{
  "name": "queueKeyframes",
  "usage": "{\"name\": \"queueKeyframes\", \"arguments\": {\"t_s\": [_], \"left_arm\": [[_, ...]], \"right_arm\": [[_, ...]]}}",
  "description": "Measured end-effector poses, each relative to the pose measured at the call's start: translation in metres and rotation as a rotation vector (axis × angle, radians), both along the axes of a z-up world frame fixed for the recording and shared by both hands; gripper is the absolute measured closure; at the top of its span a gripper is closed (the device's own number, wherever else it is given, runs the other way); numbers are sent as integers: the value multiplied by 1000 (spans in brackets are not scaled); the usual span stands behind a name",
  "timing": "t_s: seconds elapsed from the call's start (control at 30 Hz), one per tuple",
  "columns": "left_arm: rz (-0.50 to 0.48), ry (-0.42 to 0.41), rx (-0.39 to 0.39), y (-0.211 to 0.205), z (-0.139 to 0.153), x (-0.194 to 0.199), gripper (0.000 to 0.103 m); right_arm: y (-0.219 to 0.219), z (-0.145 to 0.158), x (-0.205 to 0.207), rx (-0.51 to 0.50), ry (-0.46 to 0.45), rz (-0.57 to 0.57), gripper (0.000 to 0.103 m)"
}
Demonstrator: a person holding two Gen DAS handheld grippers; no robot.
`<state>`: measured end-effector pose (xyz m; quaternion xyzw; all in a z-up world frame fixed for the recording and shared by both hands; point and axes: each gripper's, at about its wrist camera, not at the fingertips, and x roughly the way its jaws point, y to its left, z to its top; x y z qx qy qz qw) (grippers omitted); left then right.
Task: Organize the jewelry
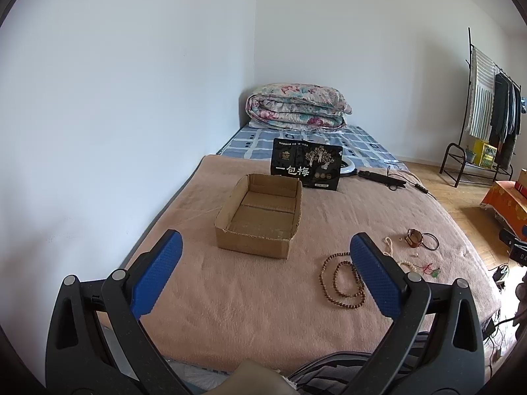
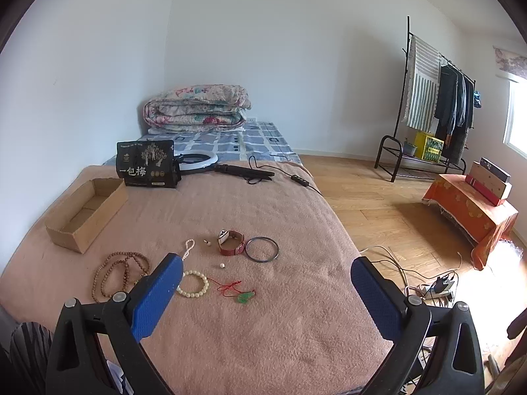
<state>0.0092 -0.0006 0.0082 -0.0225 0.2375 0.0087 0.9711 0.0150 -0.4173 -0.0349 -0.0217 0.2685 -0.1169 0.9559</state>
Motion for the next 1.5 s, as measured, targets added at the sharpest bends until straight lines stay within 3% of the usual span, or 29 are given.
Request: {"name": "queueKeyframes", "arguments": {"t_s": [0.37,0.57,1.5], "left_arm": [[2,-16,-9,7,16,12,0],[-2,-3,-5,7,19,11,0],[2,4,-8,8,10,8,0]], "right_arm": [[3,17,3,1,-21,4,0],[13,12,1,10,-13,22,0],[24,22,2,13,-28,42,0]]}}
